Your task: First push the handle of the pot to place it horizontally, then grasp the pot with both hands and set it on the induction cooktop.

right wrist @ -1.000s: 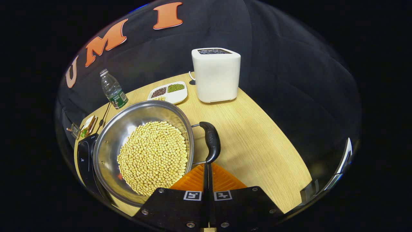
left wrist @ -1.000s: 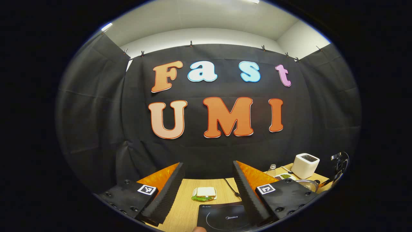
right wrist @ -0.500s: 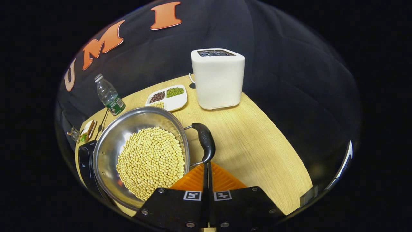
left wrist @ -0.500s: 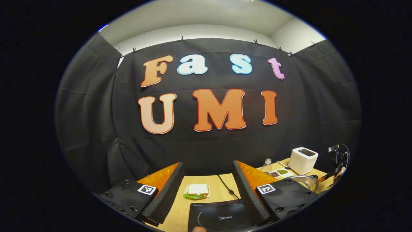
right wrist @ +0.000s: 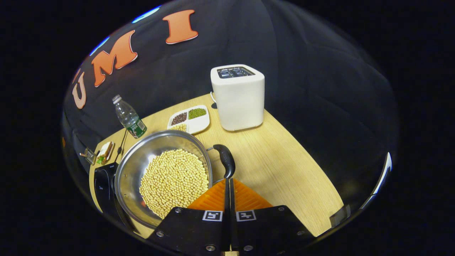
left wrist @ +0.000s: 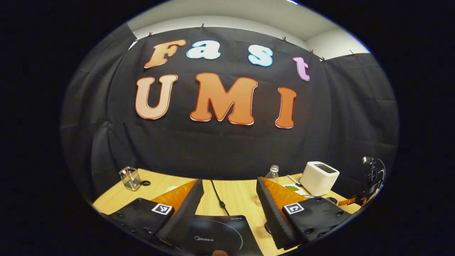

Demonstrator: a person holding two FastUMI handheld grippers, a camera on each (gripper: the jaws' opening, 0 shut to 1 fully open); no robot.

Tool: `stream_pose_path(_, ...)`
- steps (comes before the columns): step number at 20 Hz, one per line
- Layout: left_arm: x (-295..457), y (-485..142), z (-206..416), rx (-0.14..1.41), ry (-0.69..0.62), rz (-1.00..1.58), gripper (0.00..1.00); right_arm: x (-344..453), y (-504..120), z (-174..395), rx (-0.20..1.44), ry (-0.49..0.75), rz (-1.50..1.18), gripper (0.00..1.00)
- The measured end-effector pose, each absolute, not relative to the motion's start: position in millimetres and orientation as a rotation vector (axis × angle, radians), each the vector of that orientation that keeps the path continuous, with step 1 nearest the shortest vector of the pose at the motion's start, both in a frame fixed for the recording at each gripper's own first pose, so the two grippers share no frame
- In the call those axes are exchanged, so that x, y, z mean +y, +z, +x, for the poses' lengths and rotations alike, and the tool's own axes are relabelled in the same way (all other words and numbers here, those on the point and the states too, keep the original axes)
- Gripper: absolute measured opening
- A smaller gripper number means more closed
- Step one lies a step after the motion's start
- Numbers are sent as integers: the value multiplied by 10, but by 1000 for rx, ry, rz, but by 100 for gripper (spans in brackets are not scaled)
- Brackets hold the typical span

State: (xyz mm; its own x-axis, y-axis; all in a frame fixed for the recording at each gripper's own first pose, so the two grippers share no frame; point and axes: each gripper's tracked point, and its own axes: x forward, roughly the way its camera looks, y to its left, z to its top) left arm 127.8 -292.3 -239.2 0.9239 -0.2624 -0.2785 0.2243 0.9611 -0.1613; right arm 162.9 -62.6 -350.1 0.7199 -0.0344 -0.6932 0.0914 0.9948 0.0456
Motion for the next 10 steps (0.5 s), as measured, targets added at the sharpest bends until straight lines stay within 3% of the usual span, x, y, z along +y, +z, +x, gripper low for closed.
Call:
stream_pose_path(5, -3449, -3163, 1162, 429, -278, -128, 98, -599, -3328, 1734, 682, -37, 89, 7)
stream_pose_path(7, -3644, -3377, 1090, 484, -295, -132, 99, -557, -3322, 1825, 645, -18, 58, 24)
stream_pose_path(8, -3719, -3463, 1057, 500, -297, -123, 99, -522, -3297, 1873, 622, -1, 42, 41)
stream_pose_path(9, -3781, -3530, 1055, 505, -302, -102, 98, -489, -3279, 1914, 600, 16, 25, 50)
stream_pose_path(10, -3840, -3610, 1056, 513, -307, -79, 99, -481, -3278, 1953, 583, 27, 8, 65)
